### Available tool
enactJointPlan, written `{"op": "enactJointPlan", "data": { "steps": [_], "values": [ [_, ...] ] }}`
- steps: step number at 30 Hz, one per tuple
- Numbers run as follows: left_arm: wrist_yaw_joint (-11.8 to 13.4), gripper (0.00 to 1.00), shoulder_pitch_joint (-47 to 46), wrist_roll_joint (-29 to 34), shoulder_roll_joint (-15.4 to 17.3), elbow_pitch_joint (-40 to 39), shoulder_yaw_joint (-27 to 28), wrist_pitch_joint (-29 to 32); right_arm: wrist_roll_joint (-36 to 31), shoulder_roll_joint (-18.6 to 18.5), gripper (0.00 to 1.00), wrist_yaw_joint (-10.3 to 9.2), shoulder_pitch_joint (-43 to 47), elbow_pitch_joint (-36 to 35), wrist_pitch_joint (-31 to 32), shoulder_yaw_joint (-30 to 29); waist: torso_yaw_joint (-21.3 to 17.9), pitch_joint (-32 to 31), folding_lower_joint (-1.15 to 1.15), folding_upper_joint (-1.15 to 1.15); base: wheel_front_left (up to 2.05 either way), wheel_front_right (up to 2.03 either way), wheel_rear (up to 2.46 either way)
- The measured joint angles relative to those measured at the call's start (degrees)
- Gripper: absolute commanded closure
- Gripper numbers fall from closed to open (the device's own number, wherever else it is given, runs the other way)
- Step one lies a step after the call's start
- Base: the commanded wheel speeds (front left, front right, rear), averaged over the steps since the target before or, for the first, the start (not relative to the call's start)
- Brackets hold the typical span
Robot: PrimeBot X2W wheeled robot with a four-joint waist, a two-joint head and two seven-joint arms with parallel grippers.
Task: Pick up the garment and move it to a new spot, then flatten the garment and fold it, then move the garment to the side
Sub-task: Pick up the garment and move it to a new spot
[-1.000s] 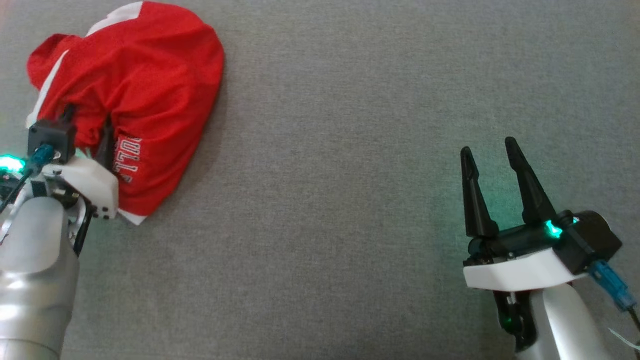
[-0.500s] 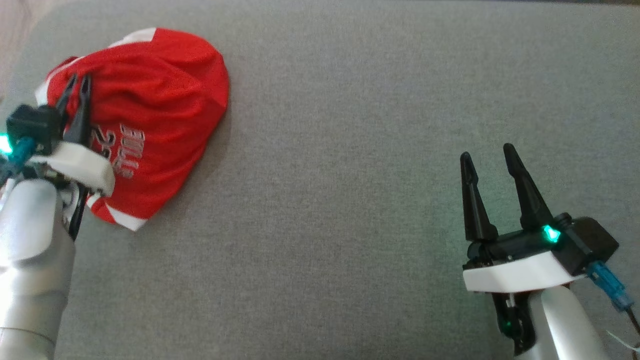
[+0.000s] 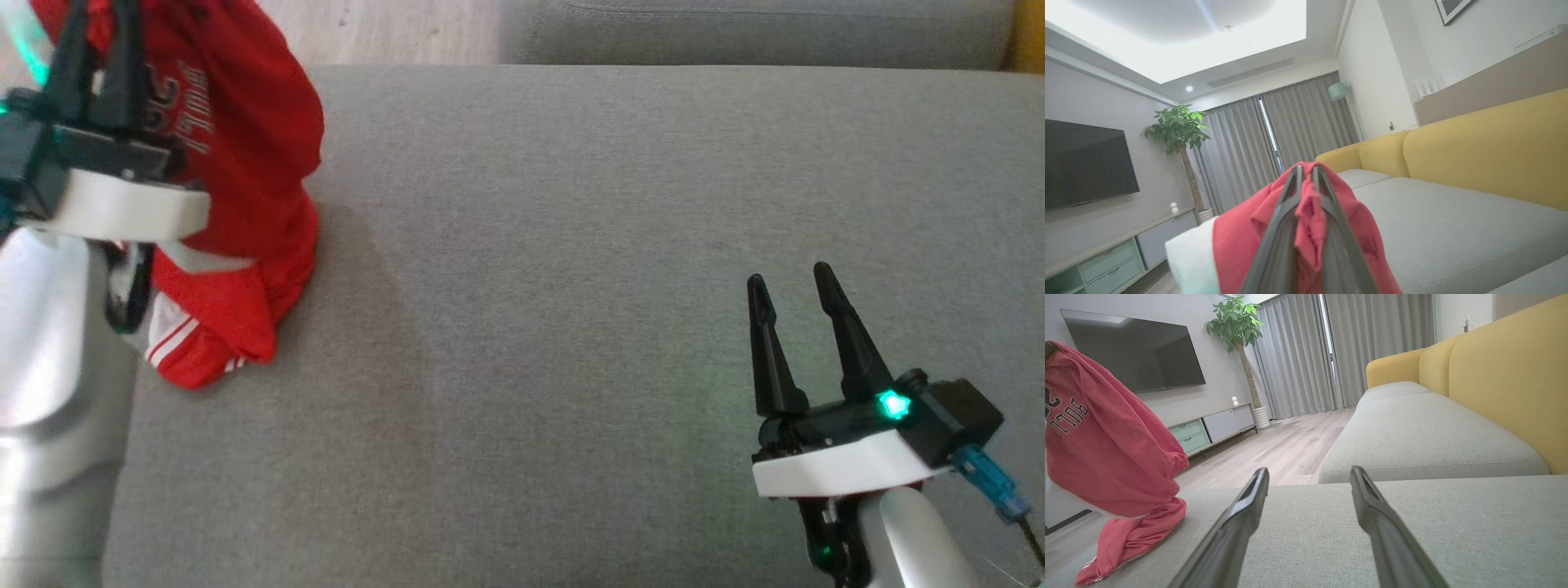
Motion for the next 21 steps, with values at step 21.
{"op": "enactJointPlan", "data": {
  "steps": [21],
  "values": [
    [-0.6,0.98,-1.2,1.5,-10.6,-3.9,-14.8,5.6,3.9,0.0,0.0,0.0,-5.4,-2.8,-0.1,2.3,-18.4,4.6,0.01,0.0,0.0,0.0,0.0]
  ]
}}
